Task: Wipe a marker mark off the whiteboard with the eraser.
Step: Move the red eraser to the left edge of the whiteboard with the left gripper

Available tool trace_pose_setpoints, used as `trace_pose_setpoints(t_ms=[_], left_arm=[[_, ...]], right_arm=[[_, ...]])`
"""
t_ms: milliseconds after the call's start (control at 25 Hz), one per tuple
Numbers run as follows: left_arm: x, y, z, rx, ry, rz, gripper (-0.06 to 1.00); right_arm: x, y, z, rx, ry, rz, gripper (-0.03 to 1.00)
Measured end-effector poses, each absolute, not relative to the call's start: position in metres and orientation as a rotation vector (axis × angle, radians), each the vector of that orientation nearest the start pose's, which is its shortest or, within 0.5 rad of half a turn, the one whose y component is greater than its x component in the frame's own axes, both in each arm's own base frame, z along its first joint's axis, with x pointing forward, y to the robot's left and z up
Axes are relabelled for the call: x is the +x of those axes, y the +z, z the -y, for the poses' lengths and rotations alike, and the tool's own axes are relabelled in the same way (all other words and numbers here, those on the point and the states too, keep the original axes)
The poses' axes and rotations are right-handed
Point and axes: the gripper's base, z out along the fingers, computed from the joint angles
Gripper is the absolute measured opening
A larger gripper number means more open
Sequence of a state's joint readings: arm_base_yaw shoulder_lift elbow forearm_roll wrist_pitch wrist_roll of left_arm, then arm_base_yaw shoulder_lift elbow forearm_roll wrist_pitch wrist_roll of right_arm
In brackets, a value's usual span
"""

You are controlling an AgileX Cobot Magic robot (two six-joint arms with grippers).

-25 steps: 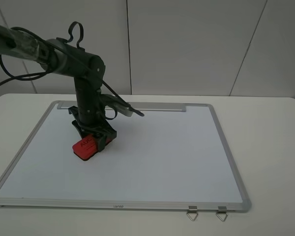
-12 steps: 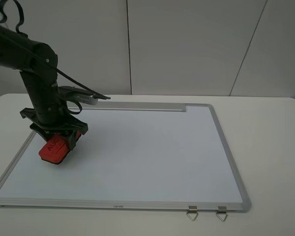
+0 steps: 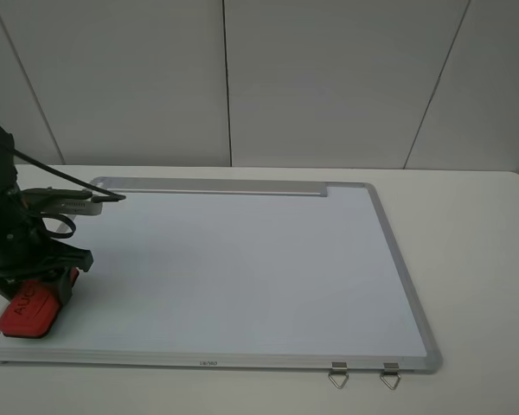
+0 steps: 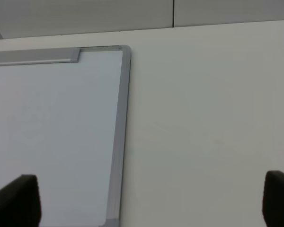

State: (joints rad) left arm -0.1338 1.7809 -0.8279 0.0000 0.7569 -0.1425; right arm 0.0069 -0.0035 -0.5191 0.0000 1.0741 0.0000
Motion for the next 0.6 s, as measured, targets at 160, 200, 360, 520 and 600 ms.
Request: trace_pose_setpoints(t_ms=[160,200,360,520,600], left_arm=[[0.2696,0.1212,0.0272,-0.057,0.005,-3.169,0.55],[0.2706,0.1211,0.0265,-0.050,0.010,-3.158,0.55],[0.2732,0.1214,0.0265,-0.040,0.009,-3.129,0.55],[0.2731,0.1214,0.0263,-0.036,0.013,-3.130,0.55],[0.2721,0.1209,0.0261,-0.035,0.015,-3.135,0.55]], right_arm=[[-0.0082,0.2814,0.0001,-0.007,0.004,-2.035,0.83],[-0.0082,0.2814,0.0001,-0.007,0.004,-2.035,0.83],[-0.0082,0.2814,0.0001,-0.007,0.004,-2.035,0.83],[-0.0082,0.2814,0.0001,-0.007,0.004,-2.035,0.83],[-0.0082,0.2814,0.0001,-0.007,0.004,-2.035,0.83]])
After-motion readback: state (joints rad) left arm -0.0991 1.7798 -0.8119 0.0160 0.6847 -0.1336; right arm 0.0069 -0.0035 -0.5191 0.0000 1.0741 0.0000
